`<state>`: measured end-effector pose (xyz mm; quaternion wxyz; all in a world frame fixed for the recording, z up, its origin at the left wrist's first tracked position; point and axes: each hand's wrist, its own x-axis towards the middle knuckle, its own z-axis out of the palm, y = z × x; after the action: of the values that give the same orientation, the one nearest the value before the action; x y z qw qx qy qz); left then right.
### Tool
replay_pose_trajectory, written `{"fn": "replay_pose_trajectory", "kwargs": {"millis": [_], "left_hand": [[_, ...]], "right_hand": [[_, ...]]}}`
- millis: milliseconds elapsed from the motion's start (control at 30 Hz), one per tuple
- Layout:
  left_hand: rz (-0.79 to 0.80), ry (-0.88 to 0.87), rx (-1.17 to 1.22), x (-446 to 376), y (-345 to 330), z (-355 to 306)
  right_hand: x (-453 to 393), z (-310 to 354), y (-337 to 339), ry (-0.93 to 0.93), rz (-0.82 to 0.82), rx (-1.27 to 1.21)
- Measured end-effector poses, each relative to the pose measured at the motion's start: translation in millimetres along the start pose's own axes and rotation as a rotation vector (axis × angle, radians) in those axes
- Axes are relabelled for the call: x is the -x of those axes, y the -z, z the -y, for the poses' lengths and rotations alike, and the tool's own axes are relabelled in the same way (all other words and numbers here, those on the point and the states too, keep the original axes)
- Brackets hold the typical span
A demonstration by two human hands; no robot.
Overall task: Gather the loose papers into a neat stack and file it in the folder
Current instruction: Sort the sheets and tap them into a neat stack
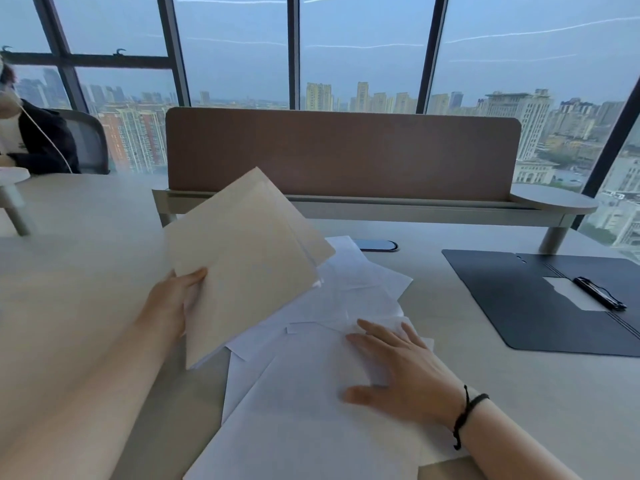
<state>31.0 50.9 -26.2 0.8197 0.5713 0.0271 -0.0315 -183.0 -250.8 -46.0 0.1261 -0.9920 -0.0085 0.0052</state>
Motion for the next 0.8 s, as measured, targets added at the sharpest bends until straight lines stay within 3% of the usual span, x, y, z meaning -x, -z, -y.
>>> {"fn": "replay_pose_trajectory", "kwargs": {"millis": [100, 400, 700, 800], "left_hand": [[0.042, 0.009, -0.008, -18, -21, -9], [0.081, 0.171, -0.132, -13, -47, 24], [0.152, 0.339, -0.102, 43, -29, 30], [0.147, 0.374, -0.039, 51, -15, 28]], "right_hand": [[-1, -2, -2, -0.055, -0.022, 0.027], [-15, -24, -3, -0.476, -0.185, -0.031], [-16, -41, 3, -0.47, -0.337, 0.003], [14, -33, 11, -0.397, -0.282, 0.016]]}}
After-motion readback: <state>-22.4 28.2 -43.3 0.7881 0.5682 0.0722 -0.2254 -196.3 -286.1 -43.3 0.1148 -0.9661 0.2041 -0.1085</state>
